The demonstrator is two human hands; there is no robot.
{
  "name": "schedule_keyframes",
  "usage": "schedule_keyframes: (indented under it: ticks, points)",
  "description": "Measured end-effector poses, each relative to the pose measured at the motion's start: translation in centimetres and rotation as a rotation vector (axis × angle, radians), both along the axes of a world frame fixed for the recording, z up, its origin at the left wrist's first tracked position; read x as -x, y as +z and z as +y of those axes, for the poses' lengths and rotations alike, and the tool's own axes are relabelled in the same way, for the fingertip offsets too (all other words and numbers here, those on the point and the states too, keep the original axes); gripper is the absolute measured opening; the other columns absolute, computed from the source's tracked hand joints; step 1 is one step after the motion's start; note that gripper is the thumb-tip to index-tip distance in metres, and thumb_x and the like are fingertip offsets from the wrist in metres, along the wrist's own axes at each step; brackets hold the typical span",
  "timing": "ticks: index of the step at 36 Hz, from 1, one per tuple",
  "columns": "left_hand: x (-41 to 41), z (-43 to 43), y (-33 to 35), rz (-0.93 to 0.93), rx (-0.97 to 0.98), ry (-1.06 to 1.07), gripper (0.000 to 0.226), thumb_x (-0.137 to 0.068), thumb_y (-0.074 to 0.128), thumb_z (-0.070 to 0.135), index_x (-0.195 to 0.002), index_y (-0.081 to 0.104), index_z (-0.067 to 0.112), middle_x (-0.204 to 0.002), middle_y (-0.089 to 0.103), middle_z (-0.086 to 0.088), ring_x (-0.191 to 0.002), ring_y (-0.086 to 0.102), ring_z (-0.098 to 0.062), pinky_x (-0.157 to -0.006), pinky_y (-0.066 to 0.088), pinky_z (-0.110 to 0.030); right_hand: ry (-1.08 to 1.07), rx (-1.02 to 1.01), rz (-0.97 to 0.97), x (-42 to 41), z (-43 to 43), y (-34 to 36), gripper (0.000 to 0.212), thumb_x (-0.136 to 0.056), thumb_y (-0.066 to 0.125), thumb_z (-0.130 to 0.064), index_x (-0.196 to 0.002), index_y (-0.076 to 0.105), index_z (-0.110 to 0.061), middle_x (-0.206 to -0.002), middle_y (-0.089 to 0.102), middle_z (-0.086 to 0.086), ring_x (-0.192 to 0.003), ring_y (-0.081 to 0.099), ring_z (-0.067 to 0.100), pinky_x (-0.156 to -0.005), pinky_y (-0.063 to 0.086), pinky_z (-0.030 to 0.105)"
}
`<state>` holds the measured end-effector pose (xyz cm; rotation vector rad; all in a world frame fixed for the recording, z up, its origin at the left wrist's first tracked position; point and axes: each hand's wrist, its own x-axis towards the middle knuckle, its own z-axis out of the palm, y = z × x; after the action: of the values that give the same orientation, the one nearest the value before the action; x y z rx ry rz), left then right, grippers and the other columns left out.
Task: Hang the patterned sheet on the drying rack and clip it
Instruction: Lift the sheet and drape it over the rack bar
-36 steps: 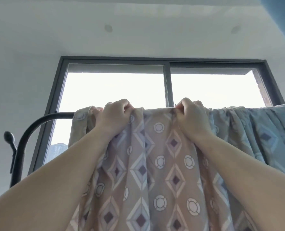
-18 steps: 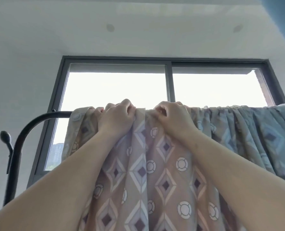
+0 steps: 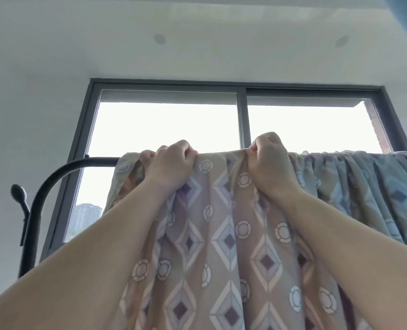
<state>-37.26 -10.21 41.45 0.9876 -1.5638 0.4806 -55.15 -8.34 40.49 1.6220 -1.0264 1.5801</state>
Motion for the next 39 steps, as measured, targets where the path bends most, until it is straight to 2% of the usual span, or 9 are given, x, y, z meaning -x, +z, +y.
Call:
schedule_keyframes:
  ticks: [6,16,19,23,26,28,33,36,39]
  points:
    - [-0.6,0.1,0.3,0.012,-0.022,0.021,0.029,-0.095,0.039,0.026,-0.066,0.043,0.025,-0.083,0.061,0.000,-0.096,0.054,-0.025,-0.097,0.036,-0.050,-0.017,0.011,-0.065,0.6,0.0,0.0,0.011,-0.095,0.040,-0.007,-0.088,0.048,-0.007,-0.112,0.046,0.010,-0.085,0.041,0.018,-0.073,0.027,0.022]
    - [-1.2,0.2,0.1,0.095,0.019,0.033,0.019,-0.096,0.040,0.023,-0.085,0.052,0.015,-0.091,0.062,-0.004,-0.098,0.054,-0.026,-0.090,0.038,-0.040,-0.045,-0.030,-0.120,0.2,0.7,0.0,0.010,-0.093,0.041,-0.010,-0.086,0.035,-0.008,-0.100,0.029,0.003,-0.085,0.035,0.020,-0.070,0.025,0.025]
    - [-2.3,0.3,0.2,0.157,0.013,0.137,0.017,-0.097,0.039,0.023,-0.087,0.053,0.018,-0.089,0.060,0.000,-0.099,0.053,-0.025,-0.081,0.024,-0.033,-0.048,-0.001,-0.172,1.4,0.8,0.0,0.012,-0.093,0.044,-0.009,-0.085,0.035,-0.008,-0.098,0.030,0.004,-0.081,0.035,0.019,-0.068,0.024,0.024]
    - [-2.2,0.4,0.3,0.123,-0.038,0.169,0.019,-0.097,0.035,0.025,-0.090,0.052,0.023,-0.095,0.065,0.000,-0.106,0.051,-0.025,-0.087,0.023,-0.037,-0.058,-0.006,-0.174,1.7,0.9,0.1,0.010,-0.092,0.043,-0.008,-0.085,0.037,-0.008,-0.098,0.033,0.005,-0.084,0.034,0.019,-0.063,0.019,0.021]
    - [-1.4,0.9,-0.2,0.075,-0.060,0.119,0.028,-0.098,0.032,0.036,-0.100,0.056,0.022,-0.077,0.058,0.003,-0.102,0.049,-0.024,-0.094,0.029,-0.038,-0.144,-0.054,-0.012,0.9,1.0,-0.3,0.018,-0.097,0.038,-0.019,-0.103,0.052,-0.011,-0.121,0.045,0.007,-0.109,0.038,0.023,-0.085,0.031,0.028]
    - [-1.0,1.1,-0.7,0.037,-0.039,0.092,0.027,-0.097,0.033,0.039,-0.093,0.054,0.024,-0.067,0.052,0.006,-0.093,0.049,-0.023,-0.099,0.032,-0.043,-0.226,-0.098,0.132,-0.1,1.1,-0.6,0.032,-0.099,0.034,-0.033,-0.116,0.057,-0.017,-0.134,0.047,0.001,-0.128,0.031,0.024,-0.103,0.026,0.039]
    - [-1.6,1.0,-1.1,0.035,0.023,0.053,0.026,-0.098,0.034,0.032,-0.076,0.047,0.025,-0.062,0.049,0.009,-0.083,0.051,-0.023,-0.098,0.035,-0.048,-0.062,-0.091,0.133,-1.5,0.6,-0.5,0.031,-0.097,0.043,-0.033,-0.109,0.066,-0.016,-0.111,0.066,0.001,-0.118,0.044,0.021,-0.103,0.031,0.039]
    - [-1.9,1.0,-1.8,0.033,0.065,0.131,0.026,-0.099,0.028,0.029,-0.089,0.051,0.024,-0.068,0.049,0.011,-0.087,0.045,-0.018,-0.103,0.026,-0.040,0.009,-0.075,0.126,-0.8,0.3,-0.7,0.030,-0.096,0.046,-0.026,-0.115,0.066,-0.014,-0.114,0.067,0.003,-0.118,0.048,0.023,-0.104,0.034,0.040]
    - [-1.5,1.0,-2.3,0.006,0.109,0.208,0.035,-0.100,0.025,0.028,-0.106,0.058,0.021,-0.092,0.063,0.003,-0.103,0.051,-0.020,-0.102,0.023,-0.038,0.036,-0.085,0.113,-0.1,0.3,-0.8,0.028,-0.096,0.047,-0.020,-0.114,0.066,-0.012,-0.112,0.068,0.005,-0.118,0.049,0.025,-0.102,0.037,0.039]
